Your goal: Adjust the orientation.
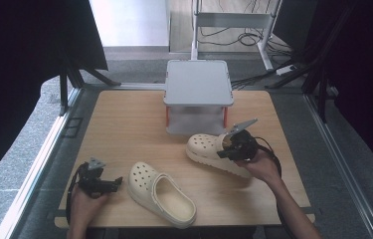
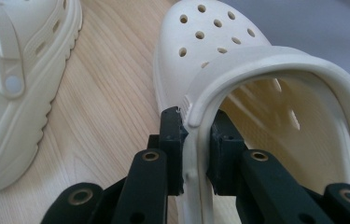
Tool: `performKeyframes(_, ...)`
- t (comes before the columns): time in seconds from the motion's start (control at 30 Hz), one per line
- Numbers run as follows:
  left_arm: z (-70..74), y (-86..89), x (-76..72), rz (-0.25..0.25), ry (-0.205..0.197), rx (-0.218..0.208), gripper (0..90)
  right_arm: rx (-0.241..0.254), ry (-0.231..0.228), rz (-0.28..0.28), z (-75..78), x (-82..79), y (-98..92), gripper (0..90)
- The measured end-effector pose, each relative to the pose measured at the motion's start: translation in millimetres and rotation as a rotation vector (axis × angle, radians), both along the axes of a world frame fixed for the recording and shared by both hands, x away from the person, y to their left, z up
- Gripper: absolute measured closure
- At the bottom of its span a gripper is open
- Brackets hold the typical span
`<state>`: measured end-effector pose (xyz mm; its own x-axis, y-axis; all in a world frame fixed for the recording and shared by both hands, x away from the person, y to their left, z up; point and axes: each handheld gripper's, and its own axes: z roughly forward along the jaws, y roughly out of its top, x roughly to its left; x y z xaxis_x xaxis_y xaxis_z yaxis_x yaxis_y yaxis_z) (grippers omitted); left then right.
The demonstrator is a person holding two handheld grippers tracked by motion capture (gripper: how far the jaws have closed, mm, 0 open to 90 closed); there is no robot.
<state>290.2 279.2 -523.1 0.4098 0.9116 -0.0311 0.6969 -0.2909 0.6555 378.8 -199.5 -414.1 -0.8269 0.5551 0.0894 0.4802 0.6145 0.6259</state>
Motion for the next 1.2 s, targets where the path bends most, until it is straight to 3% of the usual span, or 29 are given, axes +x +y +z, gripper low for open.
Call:
performKeyframes(0.13,0.1,0.0,0.0,0.000,0.000,0.001,0.0,-0.019,-0.003,-0.032,6.5,-5.6,11.2,77.6)
performKeyframes(0.5,0.0,-0.1,0.0,0.001,0.000,0.000,0.0,-0.003,-0.024,-0.061,10.5,-16.7,37.4,77.5)
performKeyframes(0.8,0.2,0.0,0.0,0.001,0.002,-0.001,0.0,-0.007,-0.045,-0.045,4.4,-28.7,74.4,77.5)
performKeyframes(0.93,0.0,-0.3,-0.1,0.004,0.001,-0.004,0.0,-0.030,-0.066,-0.032,-7.3,-34.8,98.5,77.4)
performKeyframes(1.2,0.0,-0.2,0.0,0.002,0.000,-0.004,0.0,-0.031,-0.062,-0.009,-19.4,-46.1,128.6,77.3)
